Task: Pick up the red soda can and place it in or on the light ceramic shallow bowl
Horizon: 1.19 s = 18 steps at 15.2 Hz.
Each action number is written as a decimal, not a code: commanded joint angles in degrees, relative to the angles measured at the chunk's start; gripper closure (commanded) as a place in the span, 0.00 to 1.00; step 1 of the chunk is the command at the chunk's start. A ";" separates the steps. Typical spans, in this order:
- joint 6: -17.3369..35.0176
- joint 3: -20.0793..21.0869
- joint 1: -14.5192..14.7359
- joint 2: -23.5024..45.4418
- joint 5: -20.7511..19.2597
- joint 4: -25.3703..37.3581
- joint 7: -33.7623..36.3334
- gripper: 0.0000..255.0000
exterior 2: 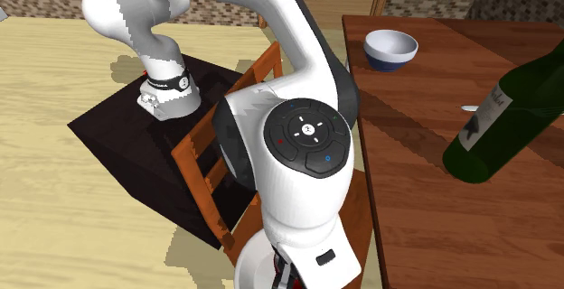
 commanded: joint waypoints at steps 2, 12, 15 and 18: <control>0.01 0.00 0.00 -0.02 0.00 0.01 0.00 0.00; -5.58 -0.70 0.44 -4.12 -1.19 1.58 0.75 0.00; -5.58 -0.70 0.44 -4.13 -1.19 1.58 0.75 0.00; -5.58 -0.70 0.44 -4.12 -1.19 1.58 0.75 0.00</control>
